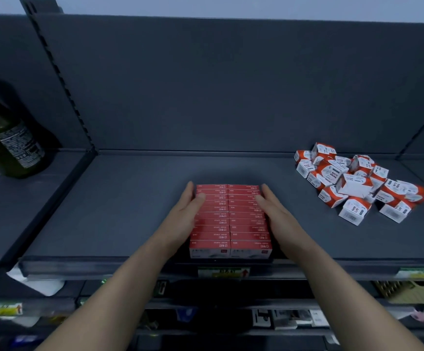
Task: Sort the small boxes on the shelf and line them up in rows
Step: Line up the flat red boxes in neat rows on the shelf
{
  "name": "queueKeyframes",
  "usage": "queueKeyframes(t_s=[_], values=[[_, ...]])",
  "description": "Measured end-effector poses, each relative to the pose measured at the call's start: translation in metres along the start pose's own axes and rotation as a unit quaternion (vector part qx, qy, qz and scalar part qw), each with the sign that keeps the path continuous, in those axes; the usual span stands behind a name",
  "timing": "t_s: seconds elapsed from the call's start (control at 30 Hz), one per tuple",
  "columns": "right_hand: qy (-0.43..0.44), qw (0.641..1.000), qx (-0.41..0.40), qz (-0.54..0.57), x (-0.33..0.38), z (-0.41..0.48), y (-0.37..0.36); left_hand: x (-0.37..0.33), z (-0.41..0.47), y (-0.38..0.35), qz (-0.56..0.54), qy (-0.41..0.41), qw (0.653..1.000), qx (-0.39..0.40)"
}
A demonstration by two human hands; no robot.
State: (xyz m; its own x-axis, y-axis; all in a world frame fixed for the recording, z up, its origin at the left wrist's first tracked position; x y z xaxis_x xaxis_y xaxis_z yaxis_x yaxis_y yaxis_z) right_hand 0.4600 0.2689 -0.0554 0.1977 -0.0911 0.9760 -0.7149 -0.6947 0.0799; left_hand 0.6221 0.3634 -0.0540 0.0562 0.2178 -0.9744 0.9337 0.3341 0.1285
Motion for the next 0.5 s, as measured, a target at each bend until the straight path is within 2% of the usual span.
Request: queueKeyframes(t_s=[0.1,0.17,0.33,0.5], values=[[0.022,0.990,0.091,-0.105,0.001,-0.012,0.001,0.003,-0.010,0.001,0.058,-0.020,0.994,0.088],[0.017,0.978,0.128,-0.163,0.002,-0.020,-0.006,0.005,-0.019,-0.004,0.086,-0.023,0.989,0.120],[0.057,0.964,0.140,-0.221,0.009,-0.025,-0.019,-0.001,-0.023,-0.009,0.150,-0.041,0.981,0.116],[0.084,0.951,0.114,-0.275,0.014,-0.025,-0.020,0.001,-0.021,-0.005,0.172,-0.038,0.979,0.106]])
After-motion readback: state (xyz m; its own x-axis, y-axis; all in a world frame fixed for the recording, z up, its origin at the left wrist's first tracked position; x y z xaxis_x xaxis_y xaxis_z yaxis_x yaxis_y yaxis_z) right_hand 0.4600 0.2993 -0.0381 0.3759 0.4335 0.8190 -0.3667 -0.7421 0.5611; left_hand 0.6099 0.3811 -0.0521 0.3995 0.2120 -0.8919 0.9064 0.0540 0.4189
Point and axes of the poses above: each hand's wrist, its own z-axis towards the middle knuckle, its own y-axis out of the back of the hand, x = y × z, the point moved 9 cm from there along z, towards the middle knuckle, and after that the axes turned 3 degrees about x, right-handed, at the moved point
